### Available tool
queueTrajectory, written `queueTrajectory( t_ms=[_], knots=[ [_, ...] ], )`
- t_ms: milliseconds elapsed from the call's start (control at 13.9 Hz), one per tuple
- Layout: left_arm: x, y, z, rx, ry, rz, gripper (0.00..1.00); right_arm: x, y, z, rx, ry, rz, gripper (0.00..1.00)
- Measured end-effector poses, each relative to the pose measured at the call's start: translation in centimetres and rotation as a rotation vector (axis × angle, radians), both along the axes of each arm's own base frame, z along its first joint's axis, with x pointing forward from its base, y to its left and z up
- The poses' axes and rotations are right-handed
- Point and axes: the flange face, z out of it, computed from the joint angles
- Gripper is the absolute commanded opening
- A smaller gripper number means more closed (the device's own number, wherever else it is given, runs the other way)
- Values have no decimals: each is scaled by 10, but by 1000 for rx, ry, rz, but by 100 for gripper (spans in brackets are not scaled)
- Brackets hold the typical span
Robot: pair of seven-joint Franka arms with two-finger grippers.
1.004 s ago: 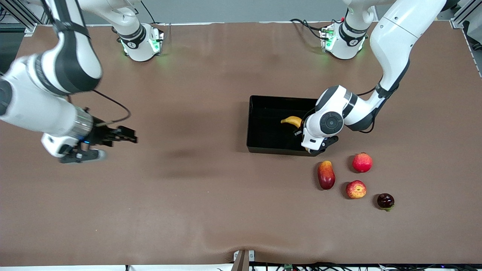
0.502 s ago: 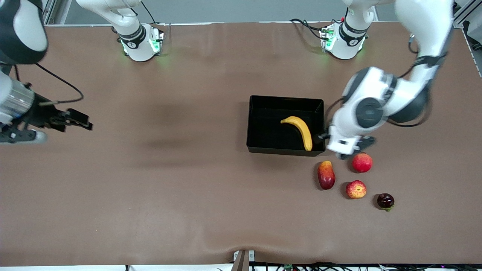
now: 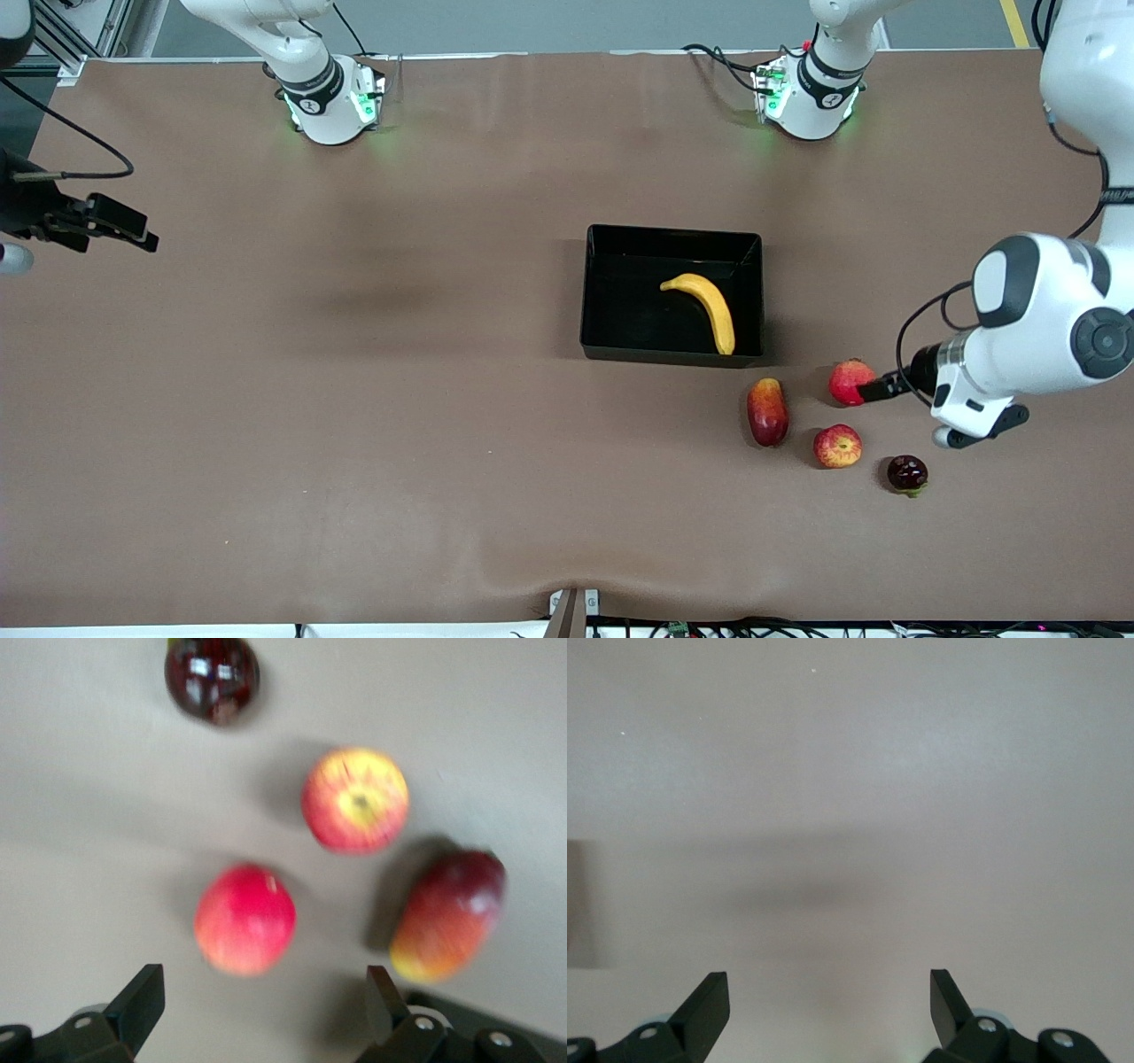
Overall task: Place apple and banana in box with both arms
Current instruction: 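Move the left gripper to the red apple and grasp it, then lift the red apple and carry it over the box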
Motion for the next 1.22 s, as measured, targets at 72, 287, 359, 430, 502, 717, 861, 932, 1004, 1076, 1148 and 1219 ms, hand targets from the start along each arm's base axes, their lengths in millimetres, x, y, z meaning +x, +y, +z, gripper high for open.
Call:
queueTrajectory(
  t_ms=[72, 287, 359, 430, 502, 717, 861, 932, 1004, 1076, 1148, 1219],
  knots=[
    [7, 4, -17, 5, -44, -22, 100, -1, -4, 7, -1, -5, -6, 100],
    [22, 1, -51, 4, -143, -70, 100, -3, -9, 23, -5, -19, -15, 100],
    [26, -1, -54, 1, -160, -83, 100, -5, -10, 27, -11, -13, -14, 100],
    [30, -4, -53, -1, -175, -105, 100, -6, -10, 32, -20, -10, -12, 100],
    [34, -7, -49, -2, -190, -135, 100, -7, -10, 35, -27, -11, -11, 100],
    [44, -26, -46, -11, -213, -177, 100, -7, -11, 38, -39, -13, -11, 100],
    [45, -38, -60, -25, -203, -190, 100, -6, -11, 36, -45, -10, -9, 100],
    [44, -40, -71, -34, -194, -192, 100, -6, -11, 35, -47, -9, -8, 100],
    [44, -42, -83, -44, -192, -191, 100, -5, -11, 35, -48, -8, -8, 100],
    [43, -41, -94, -52, -192, -189, 97, -5, -11, 35, -50, -7, -8, 100],
    [43, -39, -103, -54, -191, -188, 73, -5, -11, 35, -50, -7, -8, 100],
    [43, -33, -108, -48, -192, -192, 33, -5, -10, 35, -50, -7, -6, 100]
  ],
)
